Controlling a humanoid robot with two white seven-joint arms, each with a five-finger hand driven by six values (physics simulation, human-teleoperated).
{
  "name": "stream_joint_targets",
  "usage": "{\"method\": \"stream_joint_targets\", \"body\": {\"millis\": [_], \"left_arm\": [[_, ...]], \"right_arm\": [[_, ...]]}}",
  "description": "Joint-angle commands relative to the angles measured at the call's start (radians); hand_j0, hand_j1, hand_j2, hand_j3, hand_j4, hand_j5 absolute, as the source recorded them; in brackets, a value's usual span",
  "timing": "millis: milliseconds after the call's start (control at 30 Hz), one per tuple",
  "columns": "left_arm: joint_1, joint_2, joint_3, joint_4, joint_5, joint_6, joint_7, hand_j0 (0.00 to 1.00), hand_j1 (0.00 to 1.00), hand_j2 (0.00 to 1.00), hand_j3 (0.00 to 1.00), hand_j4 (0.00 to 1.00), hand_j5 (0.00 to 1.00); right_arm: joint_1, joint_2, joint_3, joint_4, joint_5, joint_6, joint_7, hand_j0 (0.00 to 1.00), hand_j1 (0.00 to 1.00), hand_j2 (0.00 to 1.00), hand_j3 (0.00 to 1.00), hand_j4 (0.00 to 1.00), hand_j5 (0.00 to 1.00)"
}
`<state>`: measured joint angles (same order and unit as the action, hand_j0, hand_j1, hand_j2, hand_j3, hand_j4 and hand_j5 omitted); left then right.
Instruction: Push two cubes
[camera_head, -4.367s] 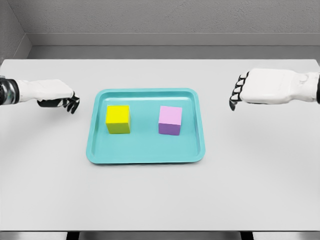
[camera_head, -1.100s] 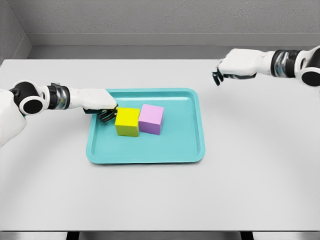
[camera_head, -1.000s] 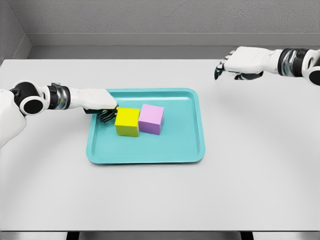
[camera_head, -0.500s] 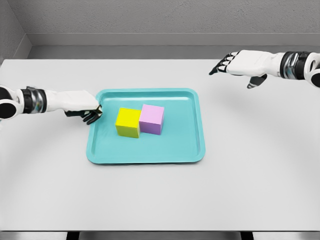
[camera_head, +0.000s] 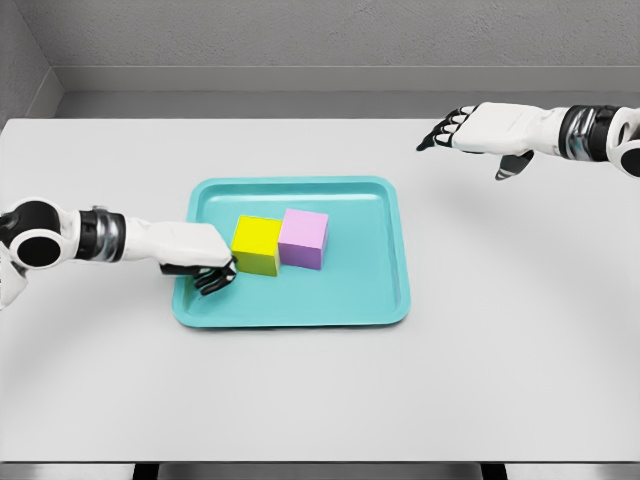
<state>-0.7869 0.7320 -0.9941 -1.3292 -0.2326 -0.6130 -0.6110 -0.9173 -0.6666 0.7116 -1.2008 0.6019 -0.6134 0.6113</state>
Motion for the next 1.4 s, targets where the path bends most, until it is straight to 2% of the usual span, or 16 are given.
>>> {"method": "stream_joint_targets", "body": {"millis": [0, 300, 633, 700, 1367], "left_arm": [[0.0, -0.036, 0.002, 0.041, 0.007, 0.002, 0.0, 0.0, 0.0, 0.0, 0.0, 0.0, 0.0], [0.002, -0.045, 0.0, 0.041, 0.007, 0.002, 0.0, 0.0, 0.0, 0.0, 0.0, 0.0, 0.0], [-0.003, -0.059, 0.002, 0.091, 0.012, 0.002, 0.0, 0.0, 0.0, 0.0, 0.0, 0.0, 0.0], [-0.003, -0.085, 0.0, 0.114, 0.016, 0.002, 0.0, 0.0, 0.0, 0.0, 0.0, 0.0, 0.0], [-0.014, -0.108, 0.002, 0.153, 0.018, 0.002, 0.0, 0.0, 0.0, 0.0, 0.0, 0.0, 0.0]], "right_arm": [[0.0, 0.001, -0.001, 0.0, -0.004, 0.003, 0.0, 1.0, 1.0, 1.0, 1.0, 1.0, 1.0], [0.003, 0.002, 0.0, -0.002, -0.004, 0.003, 0.0, 1.0, 1.0, 1.0, 1.0, 1.0, 1.0], [0.005, 0.001, 0.0, -0.002, -0.005, 0.003, 0.0, 1.0, 1.0, 1.0, 1.0, 1.0, 1.0], [0.005, 0.001, 0.0, 0.0, -0.005, 0.003, 0.0, 1.0, 1.0, 1.0, 1.0, 1.0, 1.0], [-0.002, -0.004, -0.001, 0.0, -0.005, 0.003, 0.0, 1.0, 1.0, 1.0, 1.0, 1.0, 1.0]]}}
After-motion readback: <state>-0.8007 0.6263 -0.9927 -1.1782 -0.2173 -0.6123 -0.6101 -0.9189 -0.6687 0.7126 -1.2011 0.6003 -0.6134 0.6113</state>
